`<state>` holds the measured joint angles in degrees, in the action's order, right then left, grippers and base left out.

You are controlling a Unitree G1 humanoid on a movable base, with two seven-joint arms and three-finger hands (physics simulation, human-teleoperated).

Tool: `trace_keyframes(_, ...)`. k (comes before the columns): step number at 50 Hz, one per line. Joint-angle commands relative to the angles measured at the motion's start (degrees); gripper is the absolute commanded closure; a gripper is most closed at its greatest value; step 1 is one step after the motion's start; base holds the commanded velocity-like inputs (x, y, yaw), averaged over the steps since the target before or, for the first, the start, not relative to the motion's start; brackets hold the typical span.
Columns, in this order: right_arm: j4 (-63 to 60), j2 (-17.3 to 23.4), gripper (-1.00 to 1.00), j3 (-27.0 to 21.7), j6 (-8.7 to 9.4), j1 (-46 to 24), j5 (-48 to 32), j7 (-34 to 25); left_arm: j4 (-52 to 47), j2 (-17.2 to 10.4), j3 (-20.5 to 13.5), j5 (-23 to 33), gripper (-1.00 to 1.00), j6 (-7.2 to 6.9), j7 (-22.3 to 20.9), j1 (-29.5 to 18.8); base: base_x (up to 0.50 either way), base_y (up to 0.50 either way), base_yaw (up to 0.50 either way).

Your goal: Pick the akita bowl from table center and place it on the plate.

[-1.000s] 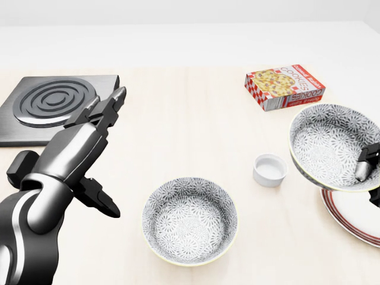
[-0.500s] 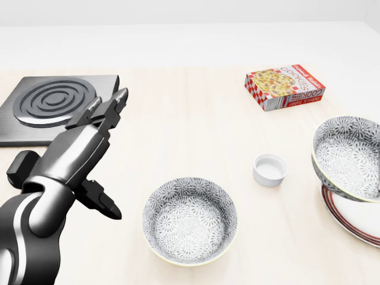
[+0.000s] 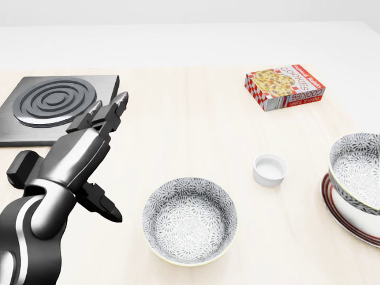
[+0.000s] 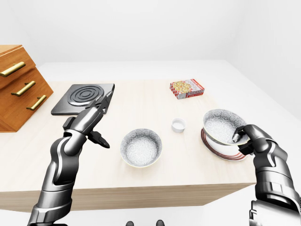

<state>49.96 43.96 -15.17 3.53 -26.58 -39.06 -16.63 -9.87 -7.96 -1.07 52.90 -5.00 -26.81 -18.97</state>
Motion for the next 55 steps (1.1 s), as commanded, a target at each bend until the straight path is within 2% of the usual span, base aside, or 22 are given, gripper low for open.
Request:
trace_keyframes(1,5.0,0.22,1.0,0.53,-0.95,-2.49,7.32,3.47,0.27,-0.02,-0.05,-0.12,-1.0,0.0,0.16,0.27,0.0,0.0,0.0)
trace_keyframes(3,7.21,0.33,1.0,1.04,-1.81,-3.7,7.14,4.67,0.17,-0.01,-0.02,-0.11,-1.0,0.0,0.15,0.41,0.0,0.0,0.0)
trace_keyframes(12,12.97,0.37,1.0,3.02,-3.03,-7.06,7.05,7.07,0.43,0.0,-0.06,-0.15,-1.0,0.0,0.39,0.68,0.0,0.0,0.0)
trace_keyframes(23,15.92,0.72,1.0,3.99,-3.21,-8.23,7.63,8.64,0.64,0.02,-0.05,-0.2,-1.0,0.0,0.55,0.83,0.0,0.0,0.0)
trace_keyframes(28,15.89,0.08,1.0,4.5,-1.96,-9.05,7.44,9.46,0.71,-0.04,-0.06,-0.21,-1.0,0.0,0.44,0.66,0.0,0.0,0.0)
trace_keyframes(33,17.04,0.51,1.0,4.51,-2.75,-8.68,7.65,9.79,0.99,-0.13,-0.12,-0.31,-1.0,0.0,0.77,0.87,0.0,0.0,0.0)
trace_keyframes(40,16.84,0.44,1.0,4.64,-2.35,-8.35,7.76,10.05,1.31,-0.17,-0.12,-0.37,-1.0,0.0,1.17,1.3,0.0,0.0,0.0)
trace_keyframes(46,17.25,1.34,1.0,4.21,-3.27,-7.26,8.2,9.68,0.89,0.11,0.08,0.03,-1.0,0.0,0.94,1.4,0.0,0.0,0.0)
trace_keyframes(52,17.73,1.6,1.0,4.2,-3.33,-7.45,8.33,10.04,0.96,0.07,0.0,-0.11,-1.0,0.0,1.12,1.73,0.0,0.0,0.0)
trace_keyframes(53,17.85,1.8,0.93,4.22,-3.27,-7.73,8.27,10.39,1.06,0.02,-0.01,-0.1,-1.0,0.0,1.26,1.8,0.0,0.0,0.0)
trace_keyframes(55,17.9,2.23,-0.34,4.2,-3.59,-7.72,8.33,10.06,1.14,0.05,-0.04,-0.22,-1.0,0.0,1.38,1.91,0.0,0.0,0.0)
